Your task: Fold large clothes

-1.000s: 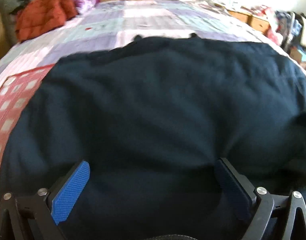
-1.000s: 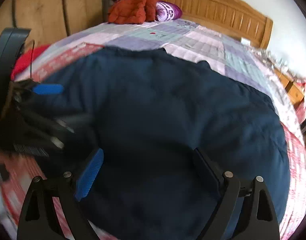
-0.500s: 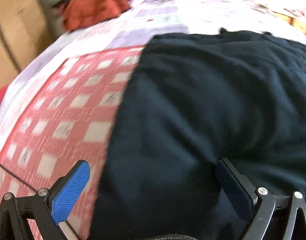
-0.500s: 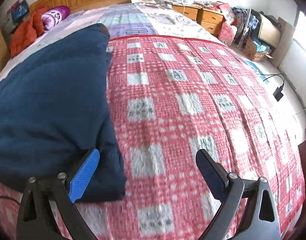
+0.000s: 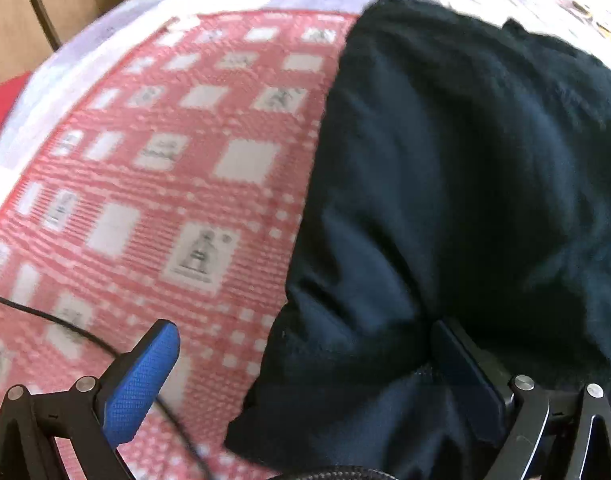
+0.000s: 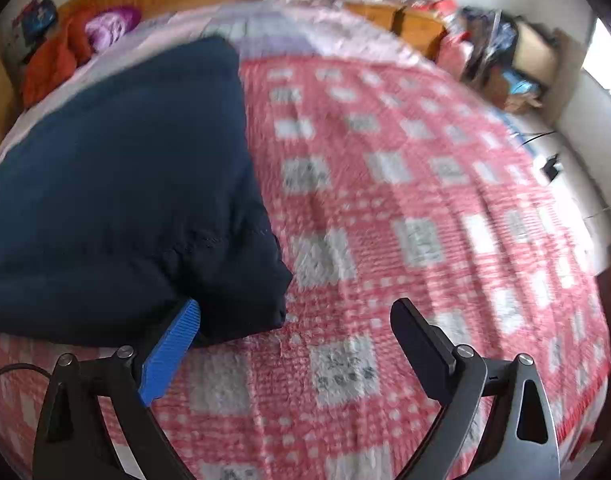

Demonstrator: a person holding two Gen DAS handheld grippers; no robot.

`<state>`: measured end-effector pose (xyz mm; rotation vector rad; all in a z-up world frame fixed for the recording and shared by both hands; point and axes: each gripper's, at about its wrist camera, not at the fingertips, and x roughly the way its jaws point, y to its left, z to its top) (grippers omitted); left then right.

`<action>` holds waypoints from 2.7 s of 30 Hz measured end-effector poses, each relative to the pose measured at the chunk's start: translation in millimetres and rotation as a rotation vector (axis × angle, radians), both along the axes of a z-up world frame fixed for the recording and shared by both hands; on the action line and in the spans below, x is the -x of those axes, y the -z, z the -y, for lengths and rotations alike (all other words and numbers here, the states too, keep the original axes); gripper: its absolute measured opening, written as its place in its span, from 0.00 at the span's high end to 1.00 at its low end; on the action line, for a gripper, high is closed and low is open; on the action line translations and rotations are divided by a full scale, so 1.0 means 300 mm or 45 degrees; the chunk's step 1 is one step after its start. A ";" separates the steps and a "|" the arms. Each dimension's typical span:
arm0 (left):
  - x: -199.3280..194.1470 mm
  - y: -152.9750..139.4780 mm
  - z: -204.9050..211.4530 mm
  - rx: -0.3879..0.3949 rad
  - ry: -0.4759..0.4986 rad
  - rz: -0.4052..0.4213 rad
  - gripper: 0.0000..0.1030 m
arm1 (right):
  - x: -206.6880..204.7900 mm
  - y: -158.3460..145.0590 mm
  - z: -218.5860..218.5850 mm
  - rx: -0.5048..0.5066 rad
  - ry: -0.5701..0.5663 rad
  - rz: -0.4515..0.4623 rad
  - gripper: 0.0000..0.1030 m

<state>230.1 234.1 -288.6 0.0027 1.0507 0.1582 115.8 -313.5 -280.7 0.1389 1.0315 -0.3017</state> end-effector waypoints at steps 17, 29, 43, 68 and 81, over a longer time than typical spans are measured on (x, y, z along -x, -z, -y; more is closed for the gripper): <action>0.192 -0.060 -0.010 0.032 0.006 0.037 0.00 | 0.040 0.038 -0.021 0.007 -0.049 -0.135 0.05; -0.108 -0.015 0.262 0.099 0.200 -0.040 0.00 | -0.301 -0.072 -0.499 -0.104 -0.550 0.002 0.05; 0.427 -0.511 0.091 -0.057 -0.067 -0.013 0.01 | 0.174 -0.307 -0.050 -0.053 -0.216 -0.124 0.05; 1.079 -1.207 0.537 0.116 0.116 -0.042 0.02 | 0.793 -1.238 -0.812 -0.222 -0.320 -0.102 0.05; 1.070 -1.275 0.628 0.093 0.178 -0.006 0.02 | 0.835 -1.311 -0.733 -0.207 -0.303 -0.040 0.05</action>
